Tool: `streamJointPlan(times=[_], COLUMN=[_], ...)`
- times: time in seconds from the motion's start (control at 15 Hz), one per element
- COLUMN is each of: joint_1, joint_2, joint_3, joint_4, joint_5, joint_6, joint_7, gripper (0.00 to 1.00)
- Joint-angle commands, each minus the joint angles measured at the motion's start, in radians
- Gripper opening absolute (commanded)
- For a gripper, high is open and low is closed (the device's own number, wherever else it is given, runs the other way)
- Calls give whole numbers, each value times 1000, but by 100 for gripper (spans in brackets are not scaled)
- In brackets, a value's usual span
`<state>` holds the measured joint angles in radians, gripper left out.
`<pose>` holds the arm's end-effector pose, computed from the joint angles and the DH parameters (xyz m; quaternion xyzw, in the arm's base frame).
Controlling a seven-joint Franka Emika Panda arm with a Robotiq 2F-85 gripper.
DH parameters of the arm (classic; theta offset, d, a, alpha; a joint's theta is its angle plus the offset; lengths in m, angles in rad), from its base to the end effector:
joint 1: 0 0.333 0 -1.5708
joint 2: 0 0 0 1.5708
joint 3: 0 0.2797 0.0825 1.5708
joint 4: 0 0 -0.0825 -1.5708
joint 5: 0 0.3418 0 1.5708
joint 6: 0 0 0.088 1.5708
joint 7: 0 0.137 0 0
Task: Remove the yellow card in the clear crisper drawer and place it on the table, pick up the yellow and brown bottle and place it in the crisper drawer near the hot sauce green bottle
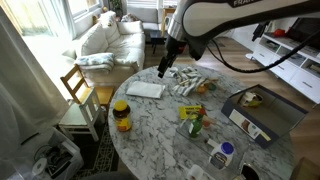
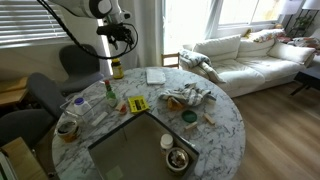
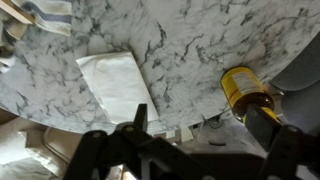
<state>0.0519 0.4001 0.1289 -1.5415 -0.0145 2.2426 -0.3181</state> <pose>0.6490 0.1073 0.4086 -0.9590 -0.2390 -0.1524 0.0073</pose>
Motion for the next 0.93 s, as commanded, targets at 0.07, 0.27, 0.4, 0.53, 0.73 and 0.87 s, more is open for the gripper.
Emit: streamJointPlan(times=[0.07, 0.27, 0.4, 0.53, 0.73, 0.87], joint_1=[-22, -47, -64, -71, -66, -58], joint_2=[189, 294, 362, 425, 504, 543], joint_3=[83, 155, 207, 255, 294, 302], joint_4=[130, 220, 278, 345, 435, 482], joint_5=[77, 126, 170, 215, 257, 269], joint_6=[109, 143, 145, 137, 85, 39], joint_7=[-244, -406, -514, -605, -700, -743], gripper=[100, 100, 100, 100, 100, 100])
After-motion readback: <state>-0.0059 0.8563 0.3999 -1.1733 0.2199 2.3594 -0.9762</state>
